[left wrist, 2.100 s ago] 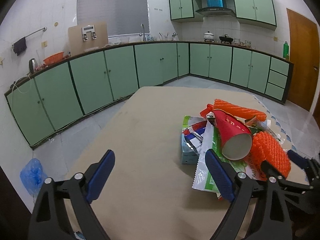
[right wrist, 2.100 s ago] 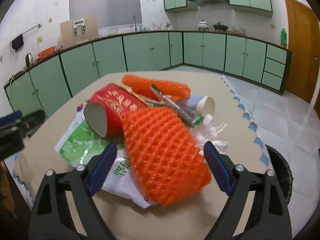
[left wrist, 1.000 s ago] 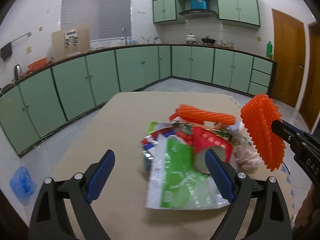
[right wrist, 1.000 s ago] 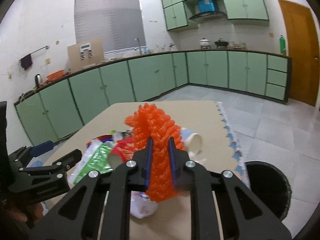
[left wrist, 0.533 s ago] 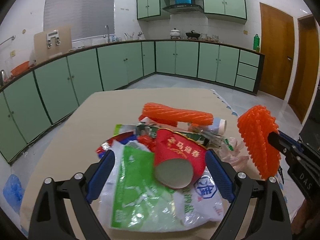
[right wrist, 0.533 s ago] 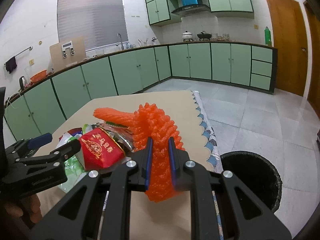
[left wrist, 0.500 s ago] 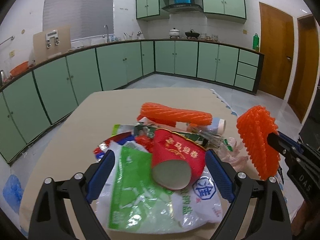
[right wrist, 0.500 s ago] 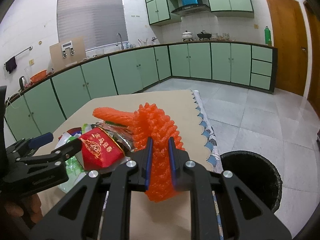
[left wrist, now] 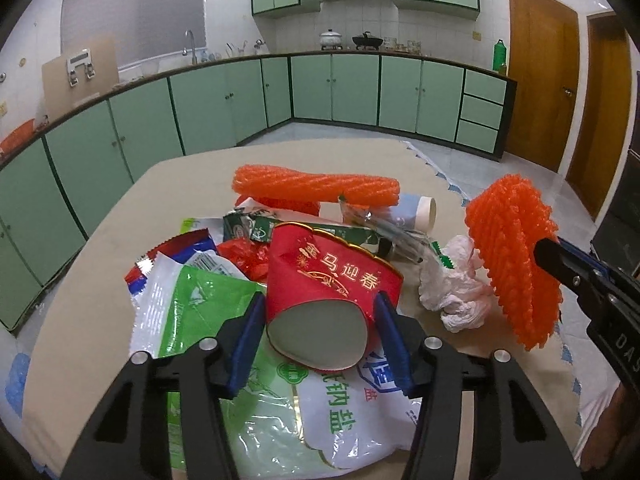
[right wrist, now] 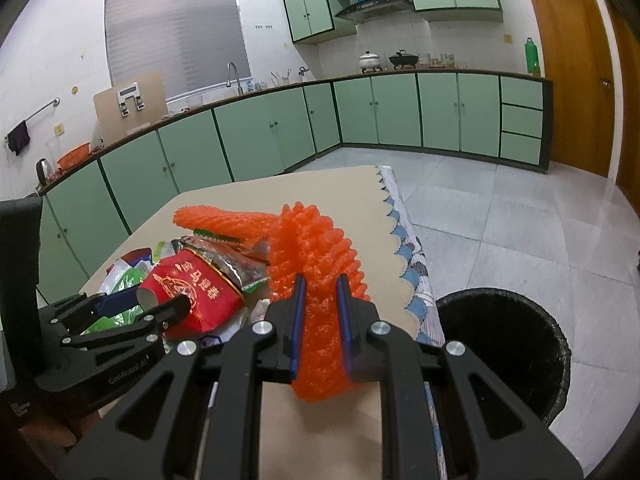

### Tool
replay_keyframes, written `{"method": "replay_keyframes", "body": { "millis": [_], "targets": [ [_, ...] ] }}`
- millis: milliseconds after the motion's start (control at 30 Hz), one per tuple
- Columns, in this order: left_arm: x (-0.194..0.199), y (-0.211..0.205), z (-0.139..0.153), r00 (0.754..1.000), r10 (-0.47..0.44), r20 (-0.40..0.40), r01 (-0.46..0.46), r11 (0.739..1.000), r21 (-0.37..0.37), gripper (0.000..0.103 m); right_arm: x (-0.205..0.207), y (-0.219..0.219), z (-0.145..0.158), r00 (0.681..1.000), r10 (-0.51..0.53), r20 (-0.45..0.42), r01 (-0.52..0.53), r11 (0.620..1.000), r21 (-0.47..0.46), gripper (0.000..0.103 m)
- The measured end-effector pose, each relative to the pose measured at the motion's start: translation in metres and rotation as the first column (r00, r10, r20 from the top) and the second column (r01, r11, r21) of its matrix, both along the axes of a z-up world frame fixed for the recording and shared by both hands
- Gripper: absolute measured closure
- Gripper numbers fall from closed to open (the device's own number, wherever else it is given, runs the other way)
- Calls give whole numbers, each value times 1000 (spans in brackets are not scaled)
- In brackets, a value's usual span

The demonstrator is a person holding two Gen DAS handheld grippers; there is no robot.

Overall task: Collect trash
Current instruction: 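Grasp the red paper cup with the left gripper while the right gripper holds the orange net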

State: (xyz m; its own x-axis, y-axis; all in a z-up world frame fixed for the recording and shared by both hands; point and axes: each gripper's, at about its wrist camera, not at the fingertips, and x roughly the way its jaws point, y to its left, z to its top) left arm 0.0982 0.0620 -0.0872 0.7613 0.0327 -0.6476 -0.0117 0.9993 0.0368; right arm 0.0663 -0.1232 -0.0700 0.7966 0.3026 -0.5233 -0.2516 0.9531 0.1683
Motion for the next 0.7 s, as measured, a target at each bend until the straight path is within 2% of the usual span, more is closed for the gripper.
{"method": "replay_keyframes", "body": {
  "millis": [367,700],
  "targets": [
    [-20,7,32,995,23,99,-24,1000,0,52,-10,-7,28,997,18,72,-20,999,27,89],
    [-25,-17,65,982,-58,180,61,998,-13,52,-18,-39,46,992,-58,110,52,997,53,89]
  ]
}}
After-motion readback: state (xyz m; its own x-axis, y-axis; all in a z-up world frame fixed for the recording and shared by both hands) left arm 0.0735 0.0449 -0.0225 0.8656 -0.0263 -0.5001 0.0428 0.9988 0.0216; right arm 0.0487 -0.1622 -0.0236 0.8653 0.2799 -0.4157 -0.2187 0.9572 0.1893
